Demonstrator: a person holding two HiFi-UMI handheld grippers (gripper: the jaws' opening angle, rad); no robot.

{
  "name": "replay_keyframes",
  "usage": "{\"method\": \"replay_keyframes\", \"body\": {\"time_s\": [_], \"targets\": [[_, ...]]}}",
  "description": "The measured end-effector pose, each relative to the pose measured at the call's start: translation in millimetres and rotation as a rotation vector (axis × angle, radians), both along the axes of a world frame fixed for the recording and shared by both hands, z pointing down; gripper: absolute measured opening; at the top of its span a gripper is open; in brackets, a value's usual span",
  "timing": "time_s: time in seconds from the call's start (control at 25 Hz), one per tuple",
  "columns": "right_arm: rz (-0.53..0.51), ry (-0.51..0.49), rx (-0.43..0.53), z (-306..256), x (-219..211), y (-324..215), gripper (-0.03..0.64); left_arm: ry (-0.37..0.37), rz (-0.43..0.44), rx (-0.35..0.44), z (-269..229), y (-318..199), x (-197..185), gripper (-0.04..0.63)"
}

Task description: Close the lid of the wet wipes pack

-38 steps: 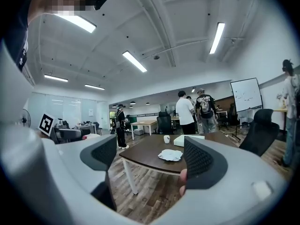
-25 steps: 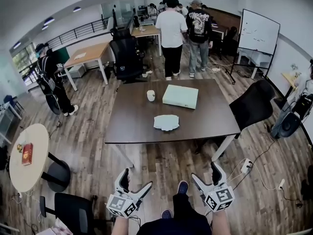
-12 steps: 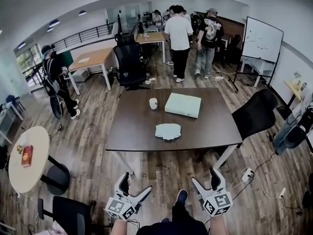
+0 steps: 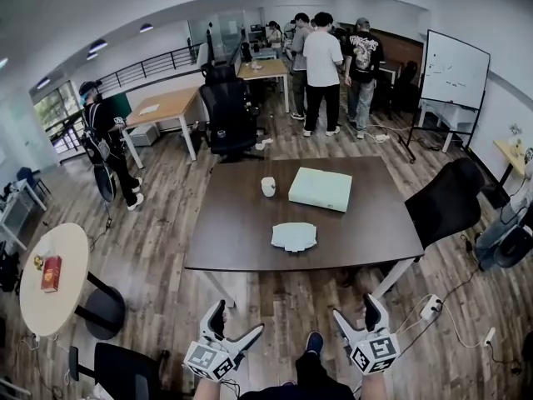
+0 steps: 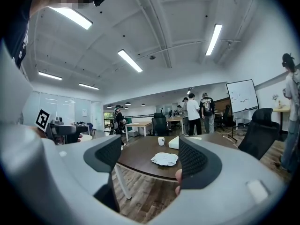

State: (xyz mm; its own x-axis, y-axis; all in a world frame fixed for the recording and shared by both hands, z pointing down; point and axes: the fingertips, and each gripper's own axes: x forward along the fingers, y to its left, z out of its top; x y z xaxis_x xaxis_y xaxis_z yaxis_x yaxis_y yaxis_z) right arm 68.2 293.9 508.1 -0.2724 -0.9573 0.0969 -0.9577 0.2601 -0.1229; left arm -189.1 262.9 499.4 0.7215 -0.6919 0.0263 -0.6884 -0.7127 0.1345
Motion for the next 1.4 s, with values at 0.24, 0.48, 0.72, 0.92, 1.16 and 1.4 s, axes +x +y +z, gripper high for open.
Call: {"method": "replay_keyframes", "body": {"time_s": [0.24, 0.48, 0.72, 0.92, 1.16, 1.4], "targets": [[-0.010, -0.003, -0.009, 3.2, 10.0, -43.3, 0.390, 0.006, 0.009, 0.007, -1.4, -38.8, 13.7, 0.512], [-0.028, -0.006, -0.015, 1.2, 13.1, -88.0, 0.387, -0.001, -0.002, -0.003, 0.7, -81.8, 18.4, 0.514], [-0.046, -0.005, -0.021, 0.8, 24.9, -137.6, 0.382, -0.015, -0.028, -0.004, 0.4, -128.2, 26.8, 0.511], [-0.078, 0.004, -0.022, -6.5, 40.0, -185.2, 0.367, -0.036, -0.040, 0.002, -8.0, -168.2, 47.4, 0.505], [-0.129, 0.007, -0.045, 5.9, 59.6, -231.4, 0.377, -0.051, -0.075, -0.015, -3.1, -211.1, 70.1, 0.507], [-0.178, 0.003, -0.054, 14.4, 85.0, -280.2, 0.394, -0.071, -0.120, -0.024, 0.7, -252.1, 91.4, 0.511]]}}
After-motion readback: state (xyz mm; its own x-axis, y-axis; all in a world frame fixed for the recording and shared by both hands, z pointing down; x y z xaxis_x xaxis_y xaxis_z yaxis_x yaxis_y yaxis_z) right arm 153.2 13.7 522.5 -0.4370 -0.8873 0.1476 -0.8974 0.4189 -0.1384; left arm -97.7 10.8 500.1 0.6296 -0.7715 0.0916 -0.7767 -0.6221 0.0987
